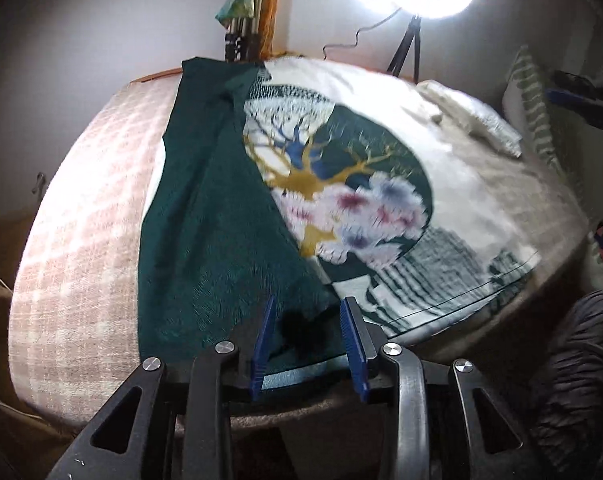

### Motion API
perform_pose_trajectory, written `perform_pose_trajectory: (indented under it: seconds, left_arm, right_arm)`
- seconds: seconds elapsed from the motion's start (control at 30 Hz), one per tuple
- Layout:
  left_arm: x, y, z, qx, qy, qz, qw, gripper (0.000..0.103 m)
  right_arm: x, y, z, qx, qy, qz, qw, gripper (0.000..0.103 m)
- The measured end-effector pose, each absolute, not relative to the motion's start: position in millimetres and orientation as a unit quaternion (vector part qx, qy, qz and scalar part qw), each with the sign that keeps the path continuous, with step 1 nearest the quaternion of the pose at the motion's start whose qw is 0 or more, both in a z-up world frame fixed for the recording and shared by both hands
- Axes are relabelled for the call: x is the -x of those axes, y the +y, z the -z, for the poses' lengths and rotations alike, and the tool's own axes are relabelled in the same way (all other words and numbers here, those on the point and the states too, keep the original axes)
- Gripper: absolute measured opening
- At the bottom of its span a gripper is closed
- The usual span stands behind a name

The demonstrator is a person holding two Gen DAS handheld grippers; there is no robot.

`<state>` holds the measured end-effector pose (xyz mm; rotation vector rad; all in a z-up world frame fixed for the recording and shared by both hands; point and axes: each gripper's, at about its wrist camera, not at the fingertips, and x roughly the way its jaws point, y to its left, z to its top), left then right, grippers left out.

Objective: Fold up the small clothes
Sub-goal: 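Move the right tool to the cream sleeve and close on its edge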

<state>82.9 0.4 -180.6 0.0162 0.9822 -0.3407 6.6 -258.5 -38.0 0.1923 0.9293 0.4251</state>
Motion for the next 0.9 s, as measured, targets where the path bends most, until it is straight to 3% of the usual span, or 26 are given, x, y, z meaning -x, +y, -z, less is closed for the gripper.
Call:
perform_pose_trajectory:
  seconds: [0.1,0.13,0.2,0.3,0.47,0.67,0.9]
  left_arm:
    - [-83.4,-10.4,188.0,-0.057,0.464,0.143,0.872,0.032]
    - [-84.9,-12.6,190.1,-0.064,0.464,0.139,0.873,0.028]
    - [-86.9,-13.3,192.7,-0.062,0.458,0.139,0.876,0.010]
    - [-87.0,-11.5,193.2,-0.048,0.454,0.151,0.877,0.000]
    - [-70.2,-17.4,192.7,-0.091,0.446,0.150,0.877,0.002]
    - [-54.3,-26.5,180.0,-0.100,0.422,0.155,0.888,0.019]
    - [-34.5,-80.6,151.3,-0.124,0.357,0.214,0.901,0.028]
  right_arm:
    - [4.7,-283.1,56.5,-0.110,0.456,-0.188,0.863,0.047]
    - [8.4,-289.2,59.6,-0.115,0.459,-0.183,0.862,0.047]
    - [12.4,-303.3,68.3,-0.126,0.464,-0.172,0.860,0.047]
    - [16.6,-316.1,76.9,-0.132,0.467,-0.159,0.860,0.047]
    - [14.5,-334.0,85.6,-0.139,0.468,-0.144,0.860,0.047]
    - [-3.6,-341.9,99.9,-0.159,0.469,-0.153,0.855,0.047]
    - [-38.6,-347.3,121.3,-0.185,0.467,-0.168,0.848,0.047]
